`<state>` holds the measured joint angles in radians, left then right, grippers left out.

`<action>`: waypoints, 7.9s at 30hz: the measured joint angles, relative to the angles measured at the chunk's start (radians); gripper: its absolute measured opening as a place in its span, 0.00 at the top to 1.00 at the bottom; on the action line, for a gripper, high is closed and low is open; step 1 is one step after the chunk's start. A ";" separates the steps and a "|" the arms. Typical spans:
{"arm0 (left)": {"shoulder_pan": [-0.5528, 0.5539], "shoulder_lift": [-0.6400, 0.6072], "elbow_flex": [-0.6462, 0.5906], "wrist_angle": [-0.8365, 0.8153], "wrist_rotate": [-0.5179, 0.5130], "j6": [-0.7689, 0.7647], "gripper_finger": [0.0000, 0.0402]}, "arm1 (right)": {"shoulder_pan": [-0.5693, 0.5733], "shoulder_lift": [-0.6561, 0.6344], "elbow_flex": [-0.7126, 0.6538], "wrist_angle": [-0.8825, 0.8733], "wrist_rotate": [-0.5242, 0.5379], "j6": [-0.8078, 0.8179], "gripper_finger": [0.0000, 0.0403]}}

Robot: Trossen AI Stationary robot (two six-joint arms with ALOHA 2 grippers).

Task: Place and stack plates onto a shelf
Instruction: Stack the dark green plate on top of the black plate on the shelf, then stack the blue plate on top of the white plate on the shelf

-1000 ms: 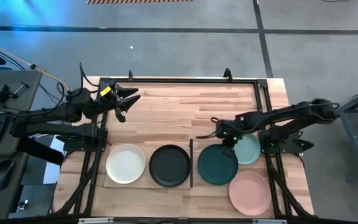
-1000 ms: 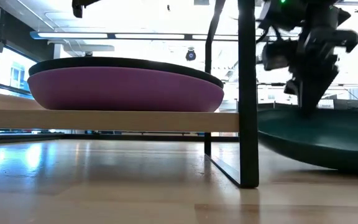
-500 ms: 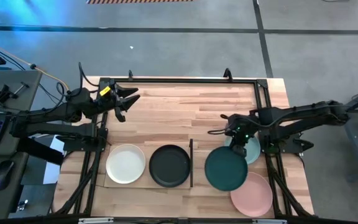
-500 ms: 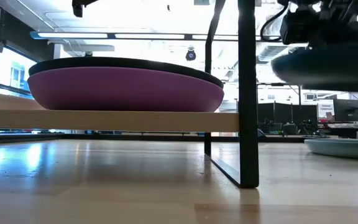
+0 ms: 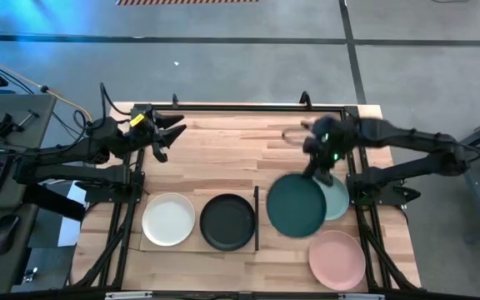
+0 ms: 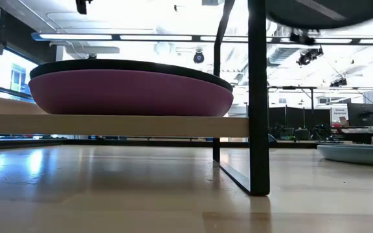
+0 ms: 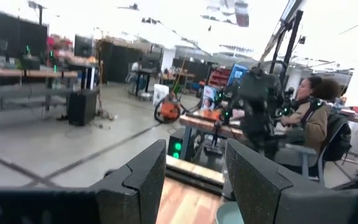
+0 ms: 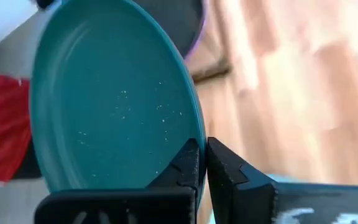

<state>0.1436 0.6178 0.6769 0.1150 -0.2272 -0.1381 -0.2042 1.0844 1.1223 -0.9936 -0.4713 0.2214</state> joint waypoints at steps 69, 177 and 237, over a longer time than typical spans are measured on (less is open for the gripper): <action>0.000 -0.027 0.000 0.296 0.012 -0.015 0.61 | 0.194 1.227 1.134 -0.178 0.094 -0.187 0.86; 0.000 0.006 0.000 0.137 0.000 -0.052 0.61 | -0.105 0.328 -0.359 -0.110 0.456 -0.010 1.00; 0.000 0.012 0.167 0.011 -0.040 0.060 0.61 | 0.214 1.326 1.063 0.473 0.212 0.538 1.00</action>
<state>0.1432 0.6296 0.8444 0.1264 -0.2676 -0.0776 0.0100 2.4107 2.1849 -0.5208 -0.2591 0.7598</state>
